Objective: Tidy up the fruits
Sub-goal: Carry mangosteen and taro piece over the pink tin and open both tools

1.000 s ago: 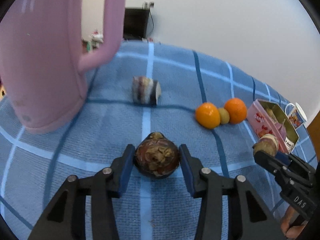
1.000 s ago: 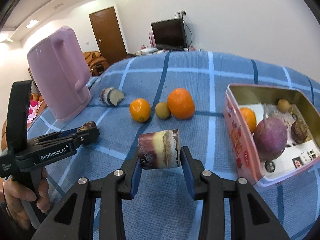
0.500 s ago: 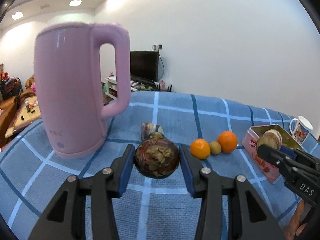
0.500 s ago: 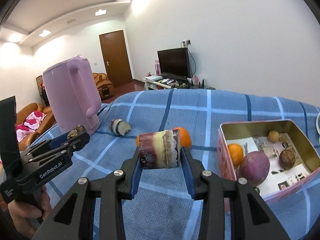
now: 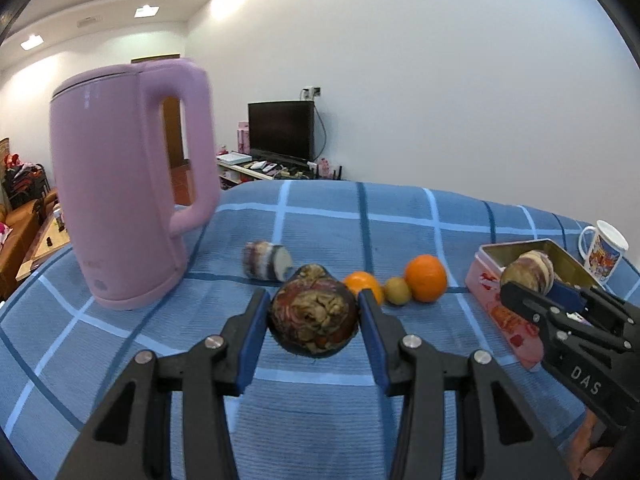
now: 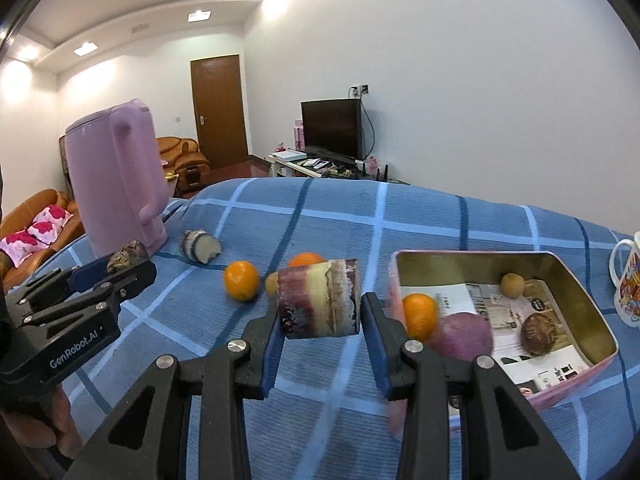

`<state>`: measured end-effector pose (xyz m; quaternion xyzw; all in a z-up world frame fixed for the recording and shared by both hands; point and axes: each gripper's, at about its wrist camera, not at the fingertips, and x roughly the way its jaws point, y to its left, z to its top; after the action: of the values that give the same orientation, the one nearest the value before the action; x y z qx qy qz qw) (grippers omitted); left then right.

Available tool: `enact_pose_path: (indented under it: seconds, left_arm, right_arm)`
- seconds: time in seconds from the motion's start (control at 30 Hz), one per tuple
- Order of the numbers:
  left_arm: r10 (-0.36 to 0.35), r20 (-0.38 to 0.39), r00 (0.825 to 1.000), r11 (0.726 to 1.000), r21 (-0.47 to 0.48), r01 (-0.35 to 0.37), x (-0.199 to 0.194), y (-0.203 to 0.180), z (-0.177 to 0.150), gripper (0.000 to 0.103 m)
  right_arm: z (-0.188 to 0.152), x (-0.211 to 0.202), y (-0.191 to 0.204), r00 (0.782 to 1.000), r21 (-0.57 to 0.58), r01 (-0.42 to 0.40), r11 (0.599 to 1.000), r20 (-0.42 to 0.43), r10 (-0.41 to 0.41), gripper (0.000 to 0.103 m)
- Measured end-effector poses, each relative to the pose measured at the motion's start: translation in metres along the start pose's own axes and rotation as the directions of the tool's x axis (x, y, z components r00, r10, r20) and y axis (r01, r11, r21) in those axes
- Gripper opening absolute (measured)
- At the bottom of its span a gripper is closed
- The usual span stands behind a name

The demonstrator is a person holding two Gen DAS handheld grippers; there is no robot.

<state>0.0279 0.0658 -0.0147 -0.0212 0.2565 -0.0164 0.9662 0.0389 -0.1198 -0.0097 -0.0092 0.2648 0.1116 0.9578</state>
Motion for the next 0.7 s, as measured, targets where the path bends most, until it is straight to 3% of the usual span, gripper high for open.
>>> enact_pose_path:
  seconds: [0.7]
  left_arm:
    - [-0.1, -0.006, 0.995, 0.993, 0.07, 0.1, 0.005, -0.08, 0.003, 0.047]
  right_arm:
    - [0.0, -0.01, -0.054, 1.0, 0.017, 0.024, 1.0, 0.007, -0.024, 0.039]
